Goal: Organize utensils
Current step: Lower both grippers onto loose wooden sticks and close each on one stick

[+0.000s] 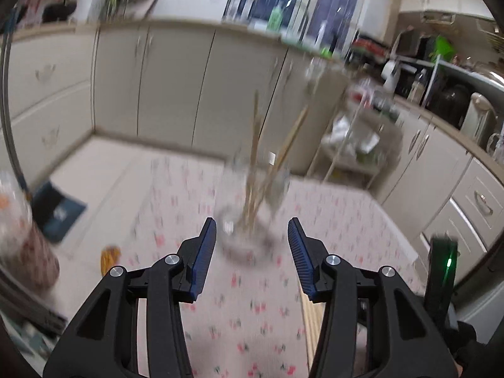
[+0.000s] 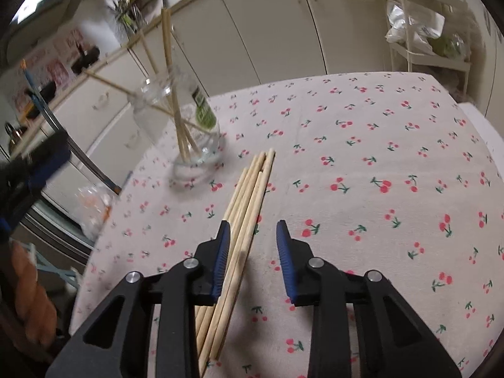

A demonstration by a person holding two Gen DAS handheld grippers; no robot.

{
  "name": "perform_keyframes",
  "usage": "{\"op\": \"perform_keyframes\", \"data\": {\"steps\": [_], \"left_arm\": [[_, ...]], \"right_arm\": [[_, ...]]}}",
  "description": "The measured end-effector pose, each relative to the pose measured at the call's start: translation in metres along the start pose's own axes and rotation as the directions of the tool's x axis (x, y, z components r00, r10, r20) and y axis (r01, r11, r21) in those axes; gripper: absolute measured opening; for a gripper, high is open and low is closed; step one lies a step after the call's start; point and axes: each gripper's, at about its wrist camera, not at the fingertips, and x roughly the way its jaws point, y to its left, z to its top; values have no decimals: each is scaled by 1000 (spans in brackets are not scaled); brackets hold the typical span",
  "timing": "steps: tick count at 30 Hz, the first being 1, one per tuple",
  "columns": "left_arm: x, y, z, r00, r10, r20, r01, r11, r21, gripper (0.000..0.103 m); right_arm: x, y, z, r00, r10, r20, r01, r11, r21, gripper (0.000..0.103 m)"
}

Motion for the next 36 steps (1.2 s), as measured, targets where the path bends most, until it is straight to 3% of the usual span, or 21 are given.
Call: {"op": "perform_keyframes", "data": {"steps": [5, 11, 13, 24, 29, 36], "left_arm": [[41, -1, -30, 989, -12, -149, 10, 1000, -16, 47], [98, -27, -49, 957, 7, -290, -3, 1000, 14, 47], [110, -39, -53, 955, 34, -296, -19, 998, 54, 47], [129, -67, -42, 949, 69, -307, -31, 991, 128, 47], [134, -72, -41, 943, 145, -299, -92, 979, 184, 47], [135, -66, -38, 934, 179, -308, -119, 972, 205, 48]], "right_arm": [[9, 8, -1, 996, -90, -17, 88, 992, -93, 24], [-1, -13, -1, 990, -132, -39, 128, 988, -88, 18], [-6, -22, -3, 990, -132, -45, 129, 989, -79, 10], [-8, -36, 2, 996, -70, -57, 69, 997, -27, 10], [-9, -36, 3, 996, -64, -58, 63, 998, -22, 10], [-6, -30, 16, 996, -82, -38, 80, 996, -50, 15]]}}
